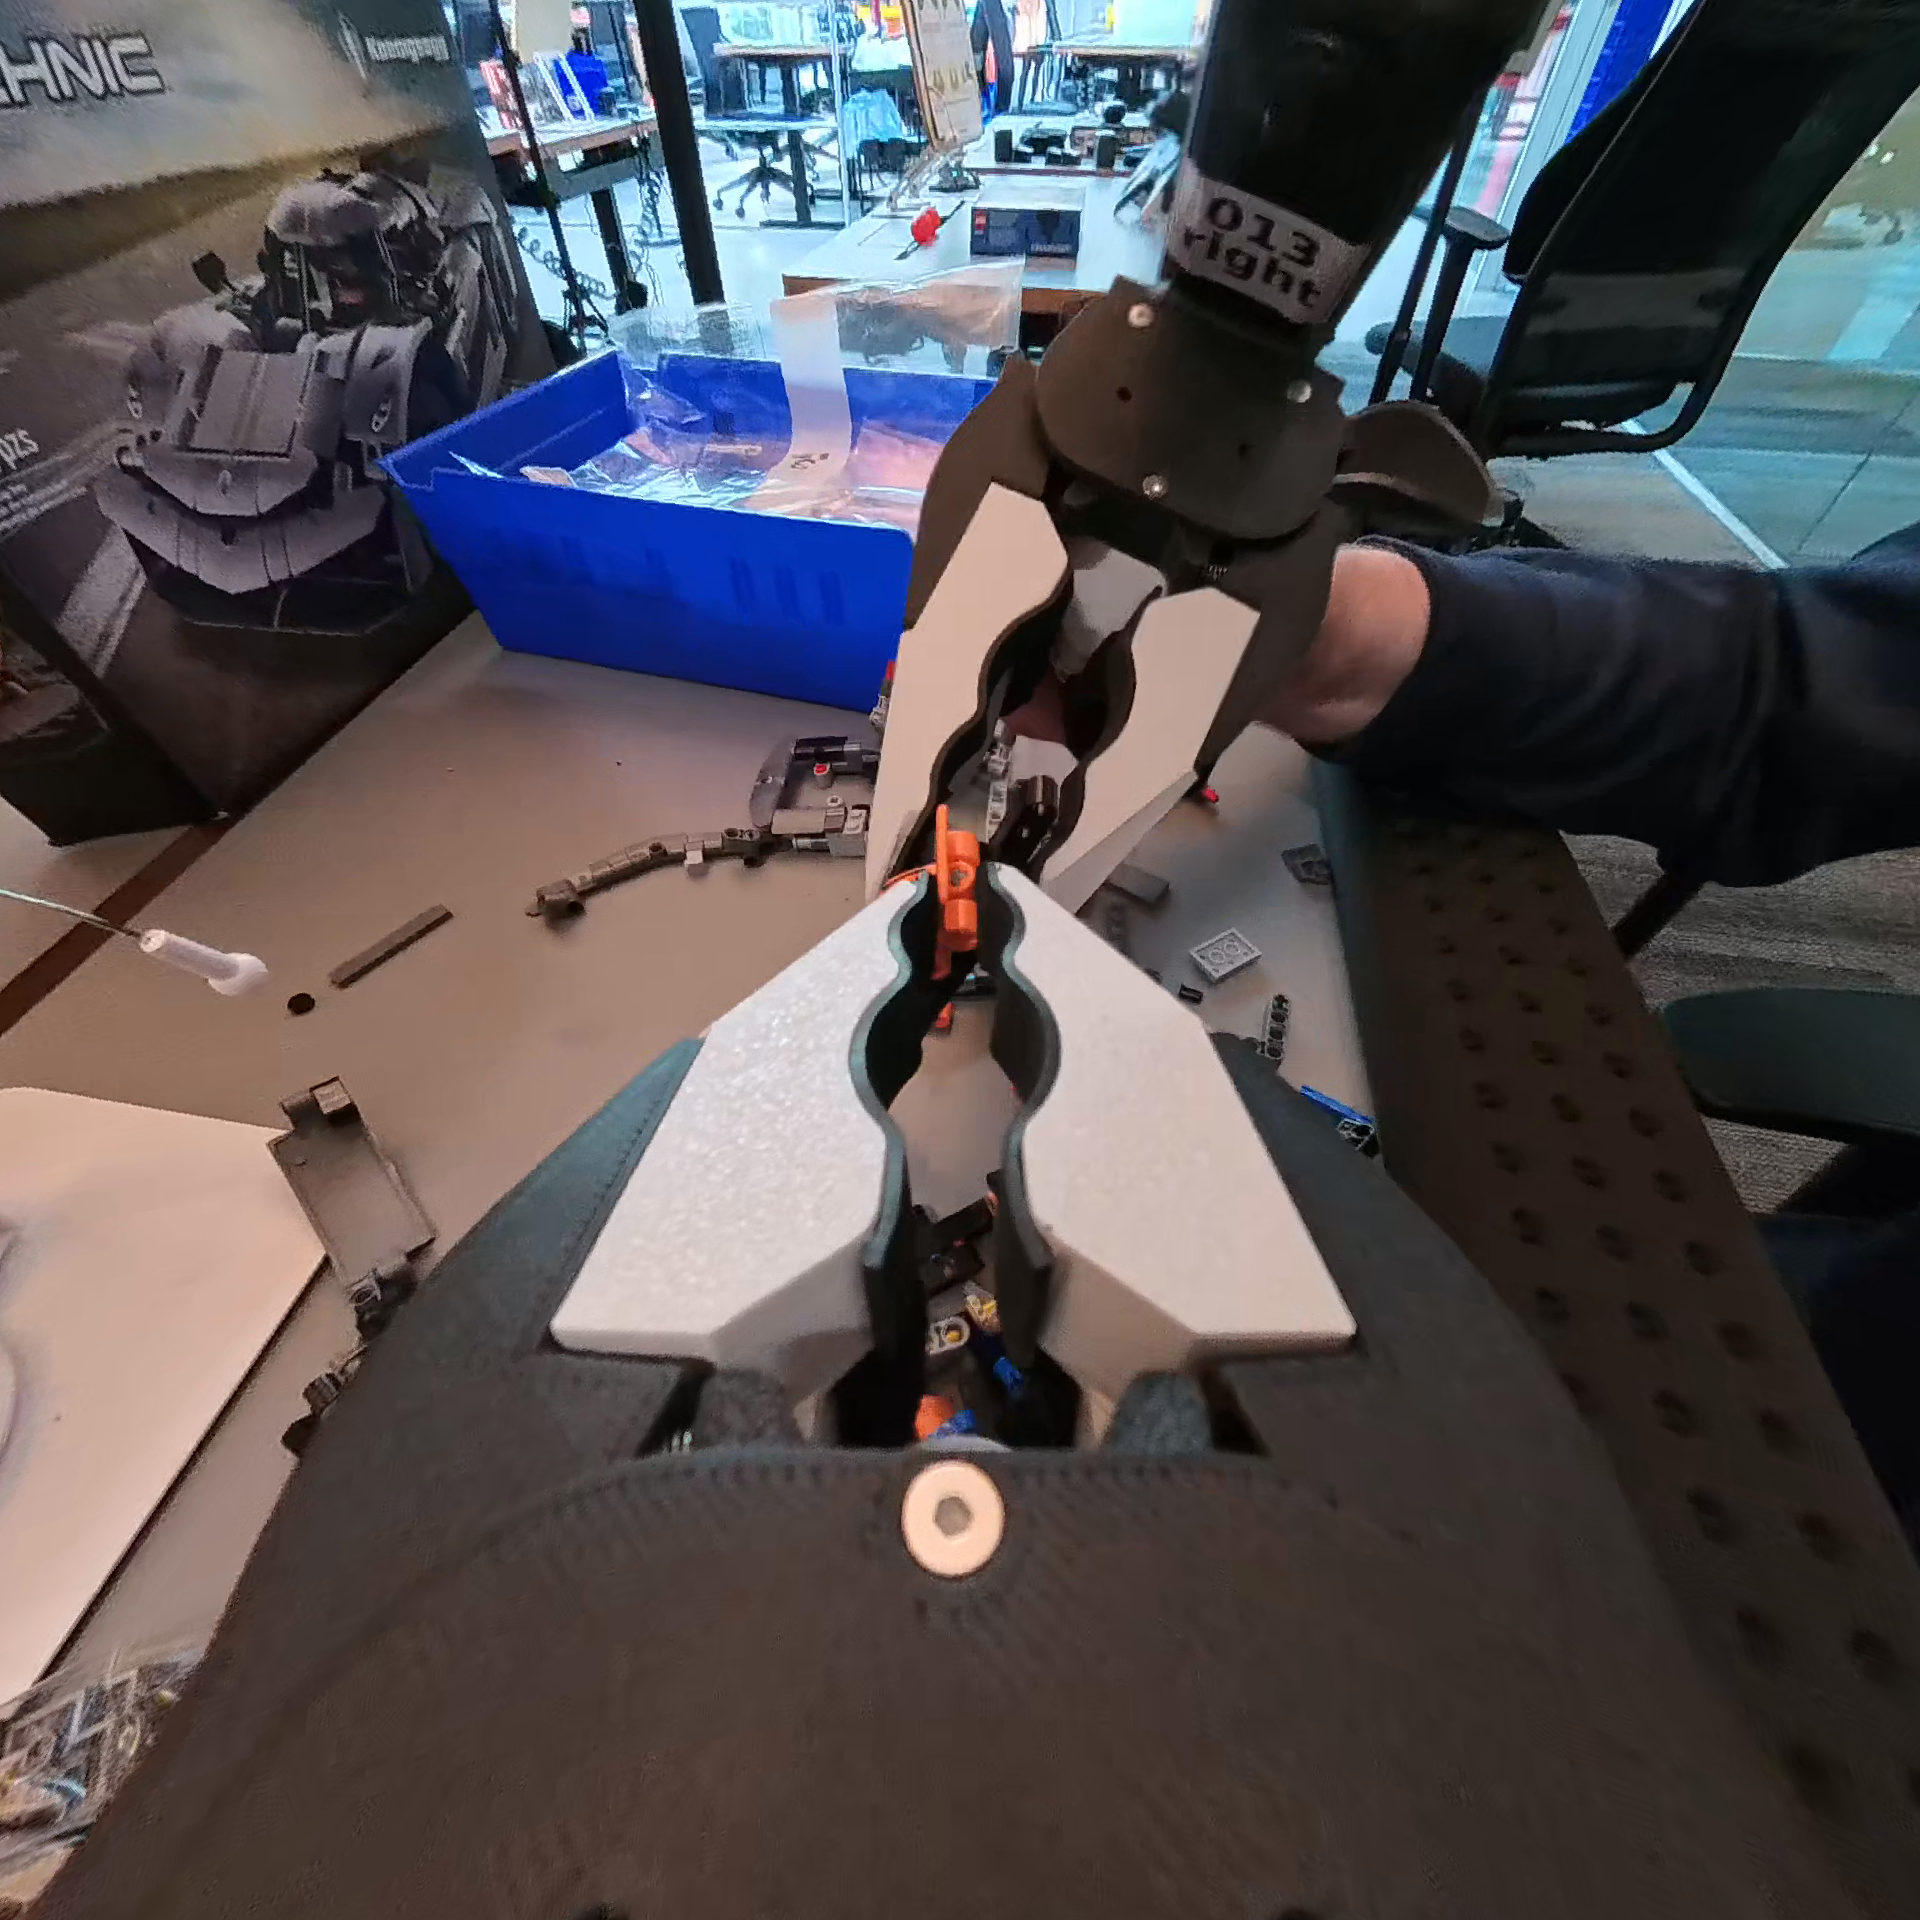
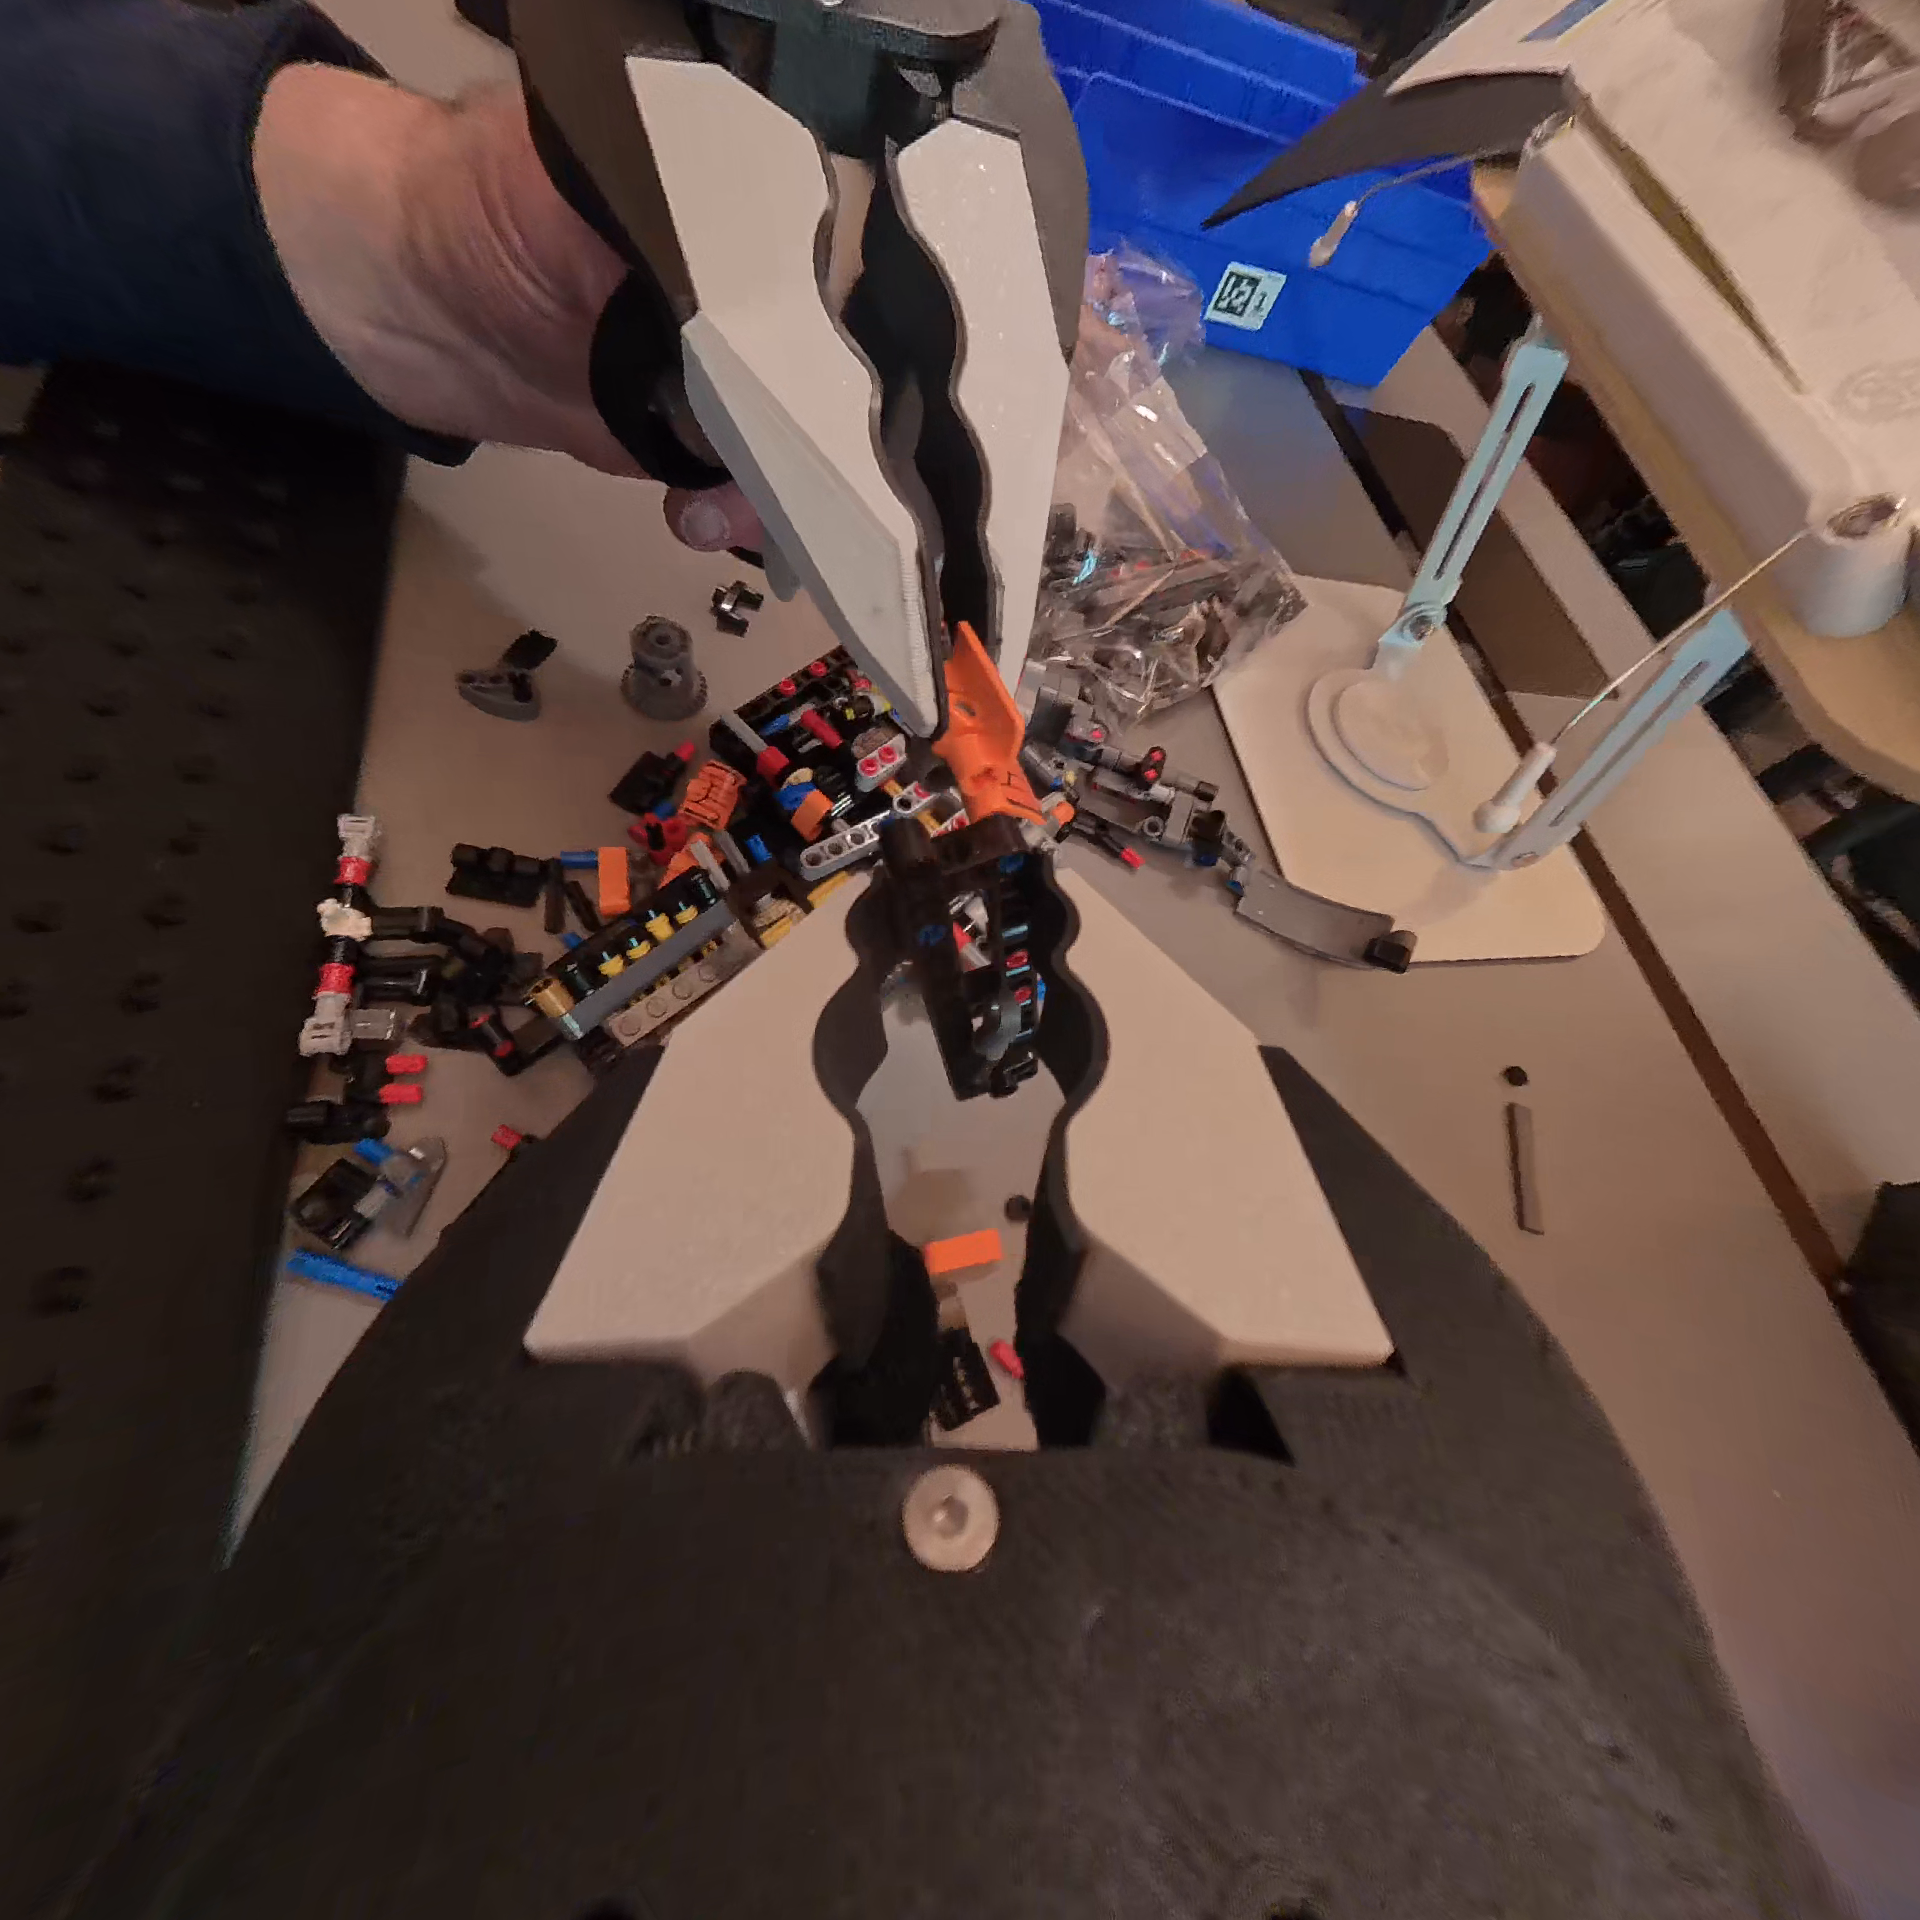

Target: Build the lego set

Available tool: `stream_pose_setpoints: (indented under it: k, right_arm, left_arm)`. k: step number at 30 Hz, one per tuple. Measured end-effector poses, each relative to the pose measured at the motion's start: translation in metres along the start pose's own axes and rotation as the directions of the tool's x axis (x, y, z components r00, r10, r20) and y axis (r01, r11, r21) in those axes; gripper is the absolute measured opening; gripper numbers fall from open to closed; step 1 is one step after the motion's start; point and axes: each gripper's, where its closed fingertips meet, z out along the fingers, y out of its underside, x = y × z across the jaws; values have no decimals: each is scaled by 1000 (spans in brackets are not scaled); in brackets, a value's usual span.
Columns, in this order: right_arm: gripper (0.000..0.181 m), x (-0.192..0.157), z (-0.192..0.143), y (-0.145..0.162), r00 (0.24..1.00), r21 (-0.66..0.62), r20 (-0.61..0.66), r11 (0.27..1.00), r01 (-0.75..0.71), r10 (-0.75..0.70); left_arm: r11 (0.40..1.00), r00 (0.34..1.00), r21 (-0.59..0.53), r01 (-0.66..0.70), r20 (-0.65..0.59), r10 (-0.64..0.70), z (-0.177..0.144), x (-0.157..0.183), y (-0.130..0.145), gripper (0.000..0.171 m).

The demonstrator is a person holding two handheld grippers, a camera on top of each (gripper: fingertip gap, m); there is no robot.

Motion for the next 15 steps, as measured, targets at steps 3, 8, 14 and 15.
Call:
stream_pose_setpoints:
  k: [3, 8, 14, 15]
  right_arm:
    - [23, -3, 0, -2, 1000, 2, 4, 1000, 4, -4]
    - [25, -2, 0, -10, 995, 81, 48, 992, -95, 91]
    - [33, -11, 8, -15, 976, 110, 138, 977, -184, 169]
    - [31, -12, 8, -14, 971, 110, 156, 973, -201, 183]
  left_arm:
    - [999, 999, -7, -38, 9, 38, 0, 4, -1, 4]
    - [999, 1000, 35, -29, -3, 29, -2, 4, -5, 4]
    - [992, 992, -15, -127, 7, 127, 11, 13, 3, 4]
    - [992, 992, -16, -122, 5, 122, 11, 12, 4, 4]
